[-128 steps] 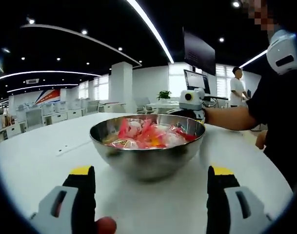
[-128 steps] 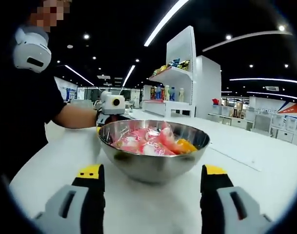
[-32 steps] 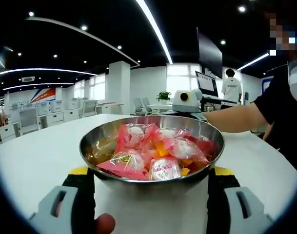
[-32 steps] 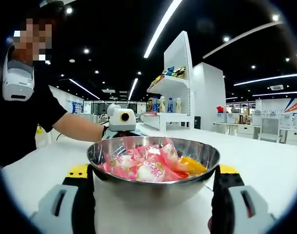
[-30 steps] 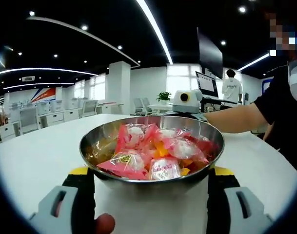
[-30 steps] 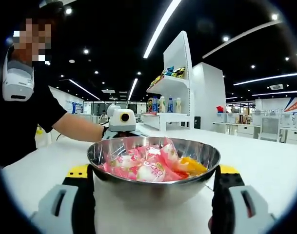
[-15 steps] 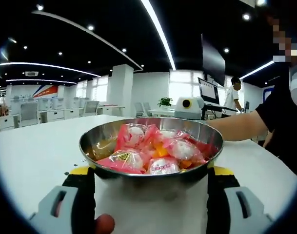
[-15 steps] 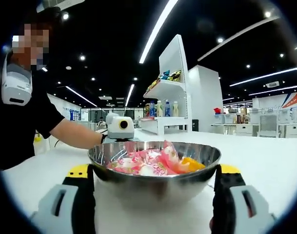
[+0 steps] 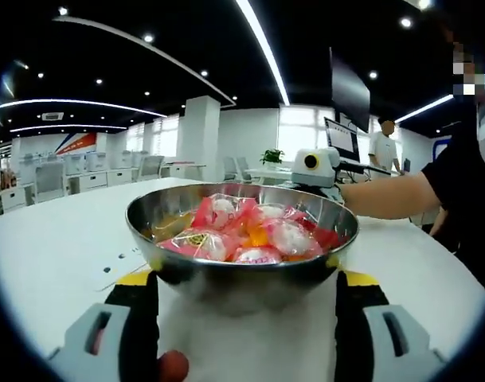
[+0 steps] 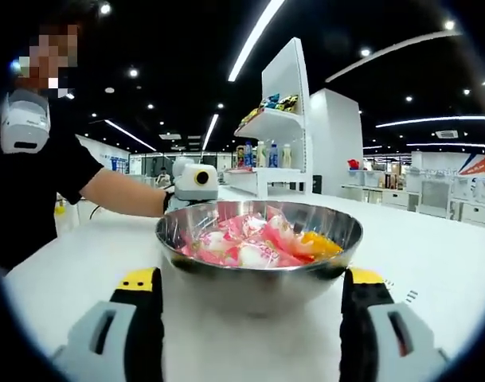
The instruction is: Pick up the marshmallows scattered on the table and place them into the bowl on the table
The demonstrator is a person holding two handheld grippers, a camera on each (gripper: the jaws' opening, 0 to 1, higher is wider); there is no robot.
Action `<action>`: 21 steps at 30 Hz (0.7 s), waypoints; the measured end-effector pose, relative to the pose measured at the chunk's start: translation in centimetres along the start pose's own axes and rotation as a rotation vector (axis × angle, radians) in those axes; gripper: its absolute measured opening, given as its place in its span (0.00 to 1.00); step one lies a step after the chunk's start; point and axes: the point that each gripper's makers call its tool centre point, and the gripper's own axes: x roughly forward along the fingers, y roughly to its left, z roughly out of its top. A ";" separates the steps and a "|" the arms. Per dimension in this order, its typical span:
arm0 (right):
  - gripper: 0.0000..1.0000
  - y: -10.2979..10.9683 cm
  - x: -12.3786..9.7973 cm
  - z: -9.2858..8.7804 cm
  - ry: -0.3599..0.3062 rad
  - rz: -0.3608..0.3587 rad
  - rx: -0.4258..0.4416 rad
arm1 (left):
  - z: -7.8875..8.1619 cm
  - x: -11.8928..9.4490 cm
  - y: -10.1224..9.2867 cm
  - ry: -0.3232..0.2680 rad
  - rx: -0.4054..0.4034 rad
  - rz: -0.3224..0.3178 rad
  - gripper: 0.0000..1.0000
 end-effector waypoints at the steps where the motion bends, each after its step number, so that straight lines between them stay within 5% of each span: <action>1: 0.87 0.0 -0.2 -0.1 0.014 -0.005 -0.004 | -0.1 -0.2 0.2 0.012 0.006 0.020 0.92; 7: 0.83 0.2 -1.5 0.2 0.076 -0.069 -0.043 | 0.2 -1.6 0.6 0.041 0.019 0.105 0.92; 21: 0.69 2.0 -7.7 0.8 0.200 -0.314 -0.058 | 2.3 -7.8 -3.0 0.059 0.041 0.241 0.91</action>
